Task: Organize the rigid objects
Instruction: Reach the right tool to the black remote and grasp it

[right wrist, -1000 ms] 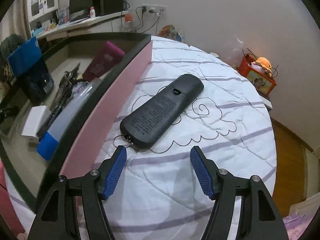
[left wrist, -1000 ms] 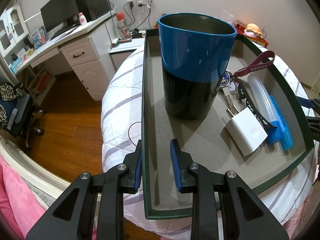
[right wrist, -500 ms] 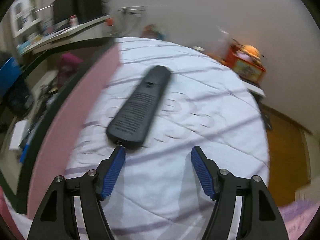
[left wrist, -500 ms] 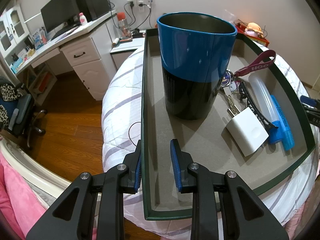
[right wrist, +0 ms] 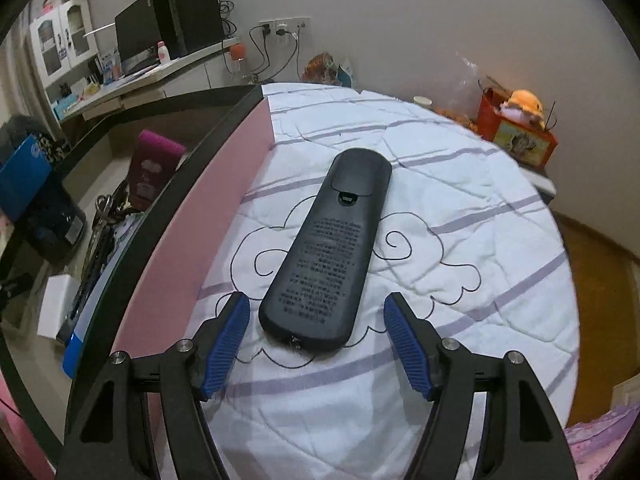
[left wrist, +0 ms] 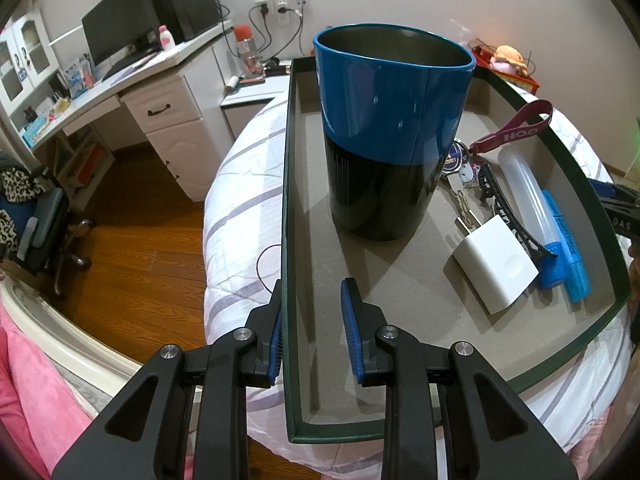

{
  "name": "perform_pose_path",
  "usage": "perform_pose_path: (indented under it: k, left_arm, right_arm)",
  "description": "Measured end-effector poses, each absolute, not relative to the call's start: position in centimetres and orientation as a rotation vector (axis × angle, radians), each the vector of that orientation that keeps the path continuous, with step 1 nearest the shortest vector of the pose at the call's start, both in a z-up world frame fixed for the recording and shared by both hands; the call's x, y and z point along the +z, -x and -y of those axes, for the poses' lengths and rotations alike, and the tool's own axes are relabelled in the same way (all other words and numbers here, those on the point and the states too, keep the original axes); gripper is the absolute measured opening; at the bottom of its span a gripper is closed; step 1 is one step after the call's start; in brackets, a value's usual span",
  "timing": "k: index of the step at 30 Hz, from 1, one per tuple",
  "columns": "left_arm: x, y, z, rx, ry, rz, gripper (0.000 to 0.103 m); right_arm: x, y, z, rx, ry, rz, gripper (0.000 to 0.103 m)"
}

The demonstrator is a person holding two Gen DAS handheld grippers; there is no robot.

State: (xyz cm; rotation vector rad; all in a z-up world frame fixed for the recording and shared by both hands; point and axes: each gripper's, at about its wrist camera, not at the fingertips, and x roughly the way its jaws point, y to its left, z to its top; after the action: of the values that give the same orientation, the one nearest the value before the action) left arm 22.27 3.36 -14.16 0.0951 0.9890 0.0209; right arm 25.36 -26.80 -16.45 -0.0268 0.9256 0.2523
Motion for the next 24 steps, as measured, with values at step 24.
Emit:
perform_pose_path:
  k: [24]
  left_arm:
    - [-14.1, -22.2, -3.2, 0.022, -0.099, -0.991, 0.026]
  right_arm:
    - [-14.4, -23.1, 28.6, 0.229, 0.024, -0.904, 0.066]
